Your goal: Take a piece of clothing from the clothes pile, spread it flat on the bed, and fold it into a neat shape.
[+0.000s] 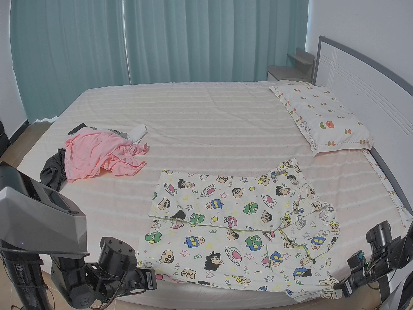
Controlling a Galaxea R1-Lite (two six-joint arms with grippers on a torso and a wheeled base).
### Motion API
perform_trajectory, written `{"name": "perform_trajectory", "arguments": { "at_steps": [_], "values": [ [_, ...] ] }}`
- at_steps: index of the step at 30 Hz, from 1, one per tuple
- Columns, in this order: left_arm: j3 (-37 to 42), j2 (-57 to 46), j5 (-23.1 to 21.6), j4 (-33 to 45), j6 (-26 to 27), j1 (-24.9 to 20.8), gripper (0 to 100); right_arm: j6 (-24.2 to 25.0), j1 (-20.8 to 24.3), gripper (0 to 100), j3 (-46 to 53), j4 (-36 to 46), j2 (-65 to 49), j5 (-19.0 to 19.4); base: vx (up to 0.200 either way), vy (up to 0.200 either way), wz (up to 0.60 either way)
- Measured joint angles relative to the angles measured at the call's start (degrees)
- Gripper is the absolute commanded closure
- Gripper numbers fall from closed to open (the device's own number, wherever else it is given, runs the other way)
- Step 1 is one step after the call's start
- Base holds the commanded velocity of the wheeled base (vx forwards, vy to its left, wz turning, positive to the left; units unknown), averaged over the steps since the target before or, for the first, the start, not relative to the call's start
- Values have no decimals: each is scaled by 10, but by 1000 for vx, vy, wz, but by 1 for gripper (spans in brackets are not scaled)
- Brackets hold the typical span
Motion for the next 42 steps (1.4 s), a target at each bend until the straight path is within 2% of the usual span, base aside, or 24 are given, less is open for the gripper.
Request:
{"name": "perform_trajectory", "arguments": {
  "at_steps": [4,8,19,26,33,42],
  "values": [
    [-25,-1,0,12,0,4,100,7,-2,100,-21,0,-12,1,0,0,0],
    [-53,-4,1,56,0,11,100,9,-3,100,-37,1,-17,1,0,0,0],
    [-205,-29,-5,289,-15,41,100,11,-17,100,-96,3,-16,2,0,0,0],
    [-289,-37,-28,379,-25,54,100,12,-28,100,-149,37,-3,2,0,0,0],
    [-361,-30,-45,437,-43,75,100,19,-30,100,-216,99,11,3,0,0,0],
    [-434,25,-48,451,-60,97,100,35,-28,100,-285,122,45,4,0,0,0]
  ]
}}
